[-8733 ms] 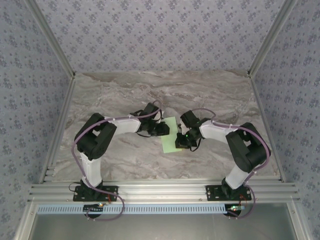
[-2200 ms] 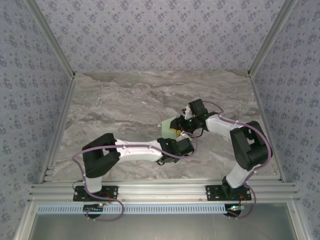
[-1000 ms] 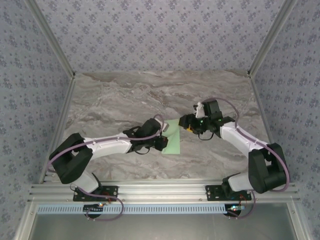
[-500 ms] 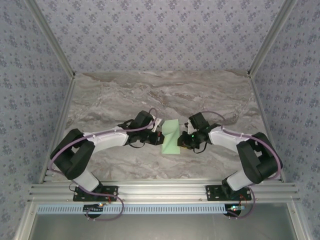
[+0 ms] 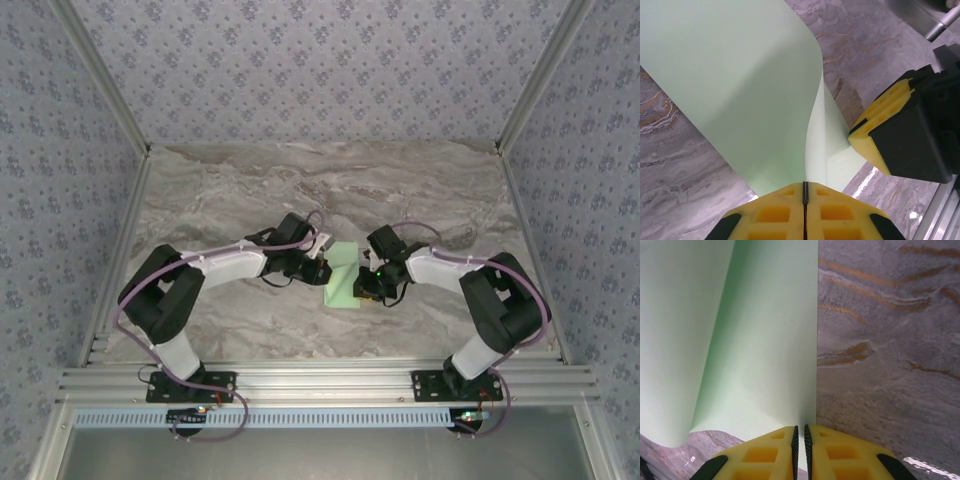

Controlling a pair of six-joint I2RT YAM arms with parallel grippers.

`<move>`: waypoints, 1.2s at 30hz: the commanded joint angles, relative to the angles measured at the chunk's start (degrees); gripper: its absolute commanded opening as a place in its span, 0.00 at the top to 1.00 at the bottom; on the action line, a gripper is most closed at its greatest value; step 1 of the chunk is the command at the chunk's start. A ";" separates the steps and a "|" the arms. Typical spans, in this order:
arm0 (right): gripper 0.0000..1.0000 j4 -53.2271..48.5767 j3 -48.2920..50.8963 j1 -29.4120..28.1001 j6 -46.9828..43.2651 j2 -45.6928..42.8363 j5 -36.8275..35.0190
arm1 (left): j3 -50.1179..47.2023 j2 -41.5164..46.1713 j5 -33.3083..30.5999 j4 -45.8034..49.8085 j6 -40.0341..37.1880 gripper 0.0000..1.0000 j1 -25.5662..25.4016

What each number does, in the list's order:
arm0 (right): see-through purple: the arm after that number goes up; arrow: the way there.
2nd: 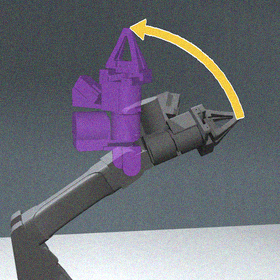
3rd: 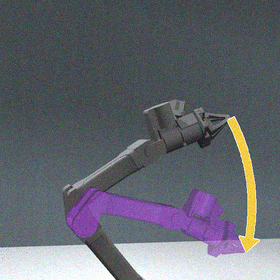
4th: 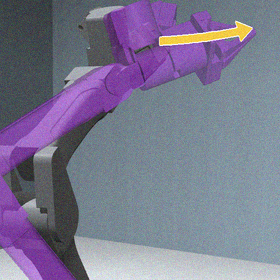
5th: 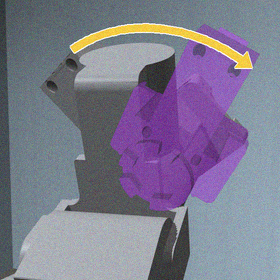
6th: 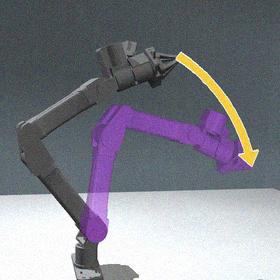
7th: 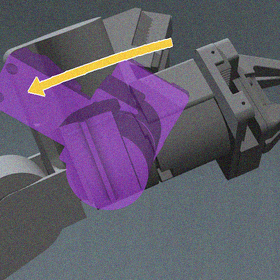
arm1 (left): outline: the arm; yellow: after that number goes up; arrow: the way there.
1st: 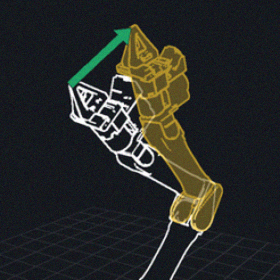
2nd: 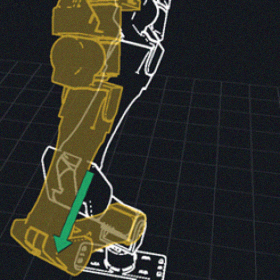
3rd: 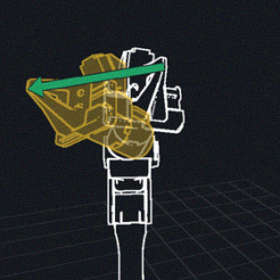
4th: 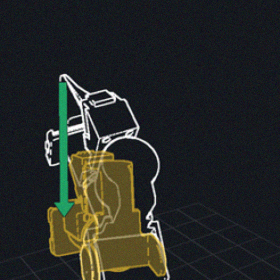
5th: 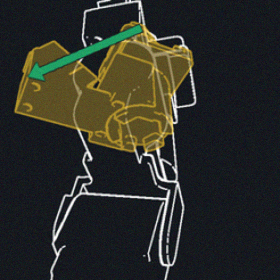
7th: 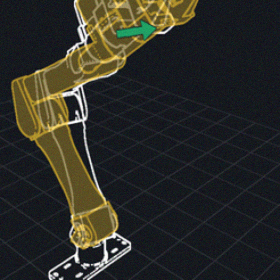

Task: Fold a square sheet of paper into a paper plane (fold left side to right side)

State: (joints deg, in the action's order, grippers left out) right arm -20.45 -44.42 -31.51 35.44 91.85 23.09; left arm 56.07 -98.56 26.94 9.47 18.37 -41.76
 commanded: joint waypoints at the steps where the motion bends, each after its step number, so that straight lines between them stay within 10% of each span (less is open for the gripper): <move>1: 0.84 -4.10 -0.51 -0.65 -1.77 1.82 -2.77 | 2.52 -1.77 2.22 2.98 -3.15 0.93 0.83; 36: 0.84 -5.93 -0.46 -1.70 -2.59 2.10 -4.19 | 8.24 -9.87 4.92 6.24 -7.87 0.90 2.66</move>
State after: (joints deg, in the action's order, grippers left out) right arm -21.65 -45.17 -32.47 33.74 92.05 21.37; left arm 62.52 -107.46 30.68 15.05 11.77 -39.38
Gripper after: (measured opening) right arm 0.164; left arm 0.095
